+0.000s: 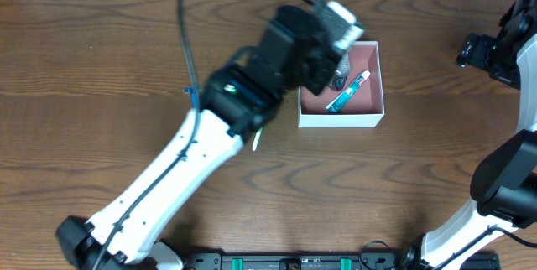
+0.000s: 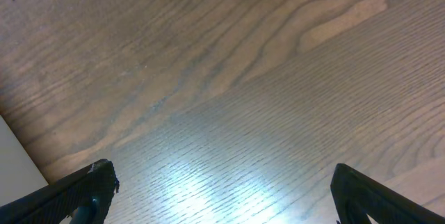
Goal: Pack container
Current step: 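Lift the soap bar box and lower it into the white box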
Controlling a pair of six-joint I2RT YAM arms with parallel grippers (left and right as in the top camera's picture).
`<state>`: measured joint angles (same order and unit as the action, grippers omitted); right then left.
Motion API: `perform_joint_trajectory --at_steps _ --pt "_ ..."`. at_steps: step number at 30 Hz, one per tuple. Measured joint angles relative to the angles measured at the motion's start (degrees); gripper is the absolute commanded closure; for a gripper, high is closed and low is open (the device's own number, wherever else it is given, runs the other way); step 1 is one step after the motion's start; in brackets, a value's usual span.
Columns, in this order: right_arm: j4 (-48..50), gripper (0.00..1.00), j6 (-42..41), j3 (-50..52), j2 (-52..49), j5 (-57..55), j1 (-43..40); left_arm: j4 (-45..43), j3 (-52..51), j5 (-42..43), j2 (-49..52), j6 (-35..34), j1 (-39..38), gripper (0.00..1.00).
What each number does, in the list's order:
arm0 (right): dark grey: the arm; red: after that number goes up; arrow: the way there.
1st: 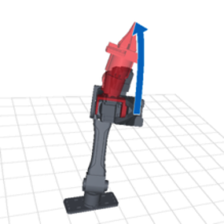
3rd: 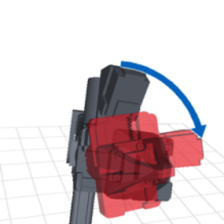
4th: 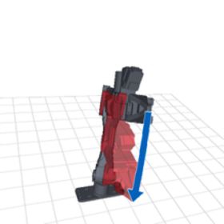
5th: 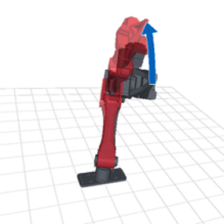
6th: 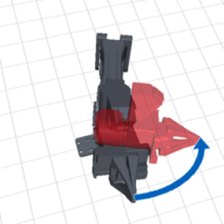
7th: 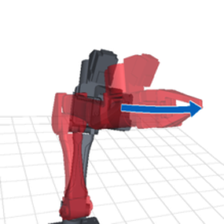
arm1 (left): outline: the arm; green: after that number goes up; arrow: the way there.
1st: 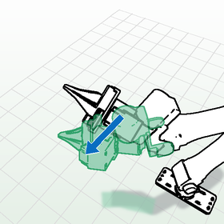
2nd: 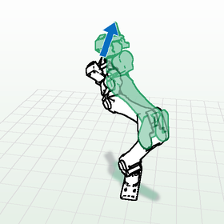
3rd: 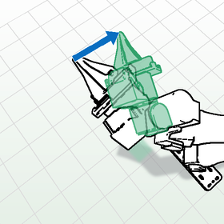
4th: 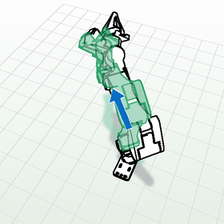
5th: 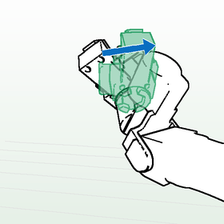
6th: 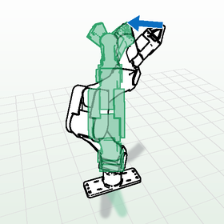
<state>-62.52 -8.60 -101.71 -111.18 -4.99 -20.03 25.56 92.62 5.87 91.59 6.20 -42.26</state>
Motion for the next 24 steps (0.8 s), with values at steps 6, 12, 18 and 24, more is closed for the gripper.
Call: perform_joint_trajectory --at_steps 6,12,18,24 --pt "0.0 0.01 0.0 0.0 0.0 0.0 0.0 -6.54 0.0 -0.04 7.69 0.0 -1.79 0.55" --pt "0.02 0.01 0.0 0.0 0.0 0.0 0.0 -10.84 0.0 -0.26 18.58 0.02 -1.62 0.55" --pt "0.02 0.01 0.0 0.0 0.0 0.0 0.0 -11.04 -0.02 -0.28 25.16 0.02 -1.62 0.55" --pt "0.02 0.01 0.0 0.0 0.0 0.0 0.0 -11.04 -0.02 -0.28 26.6 0.0 -1.64 0.54"
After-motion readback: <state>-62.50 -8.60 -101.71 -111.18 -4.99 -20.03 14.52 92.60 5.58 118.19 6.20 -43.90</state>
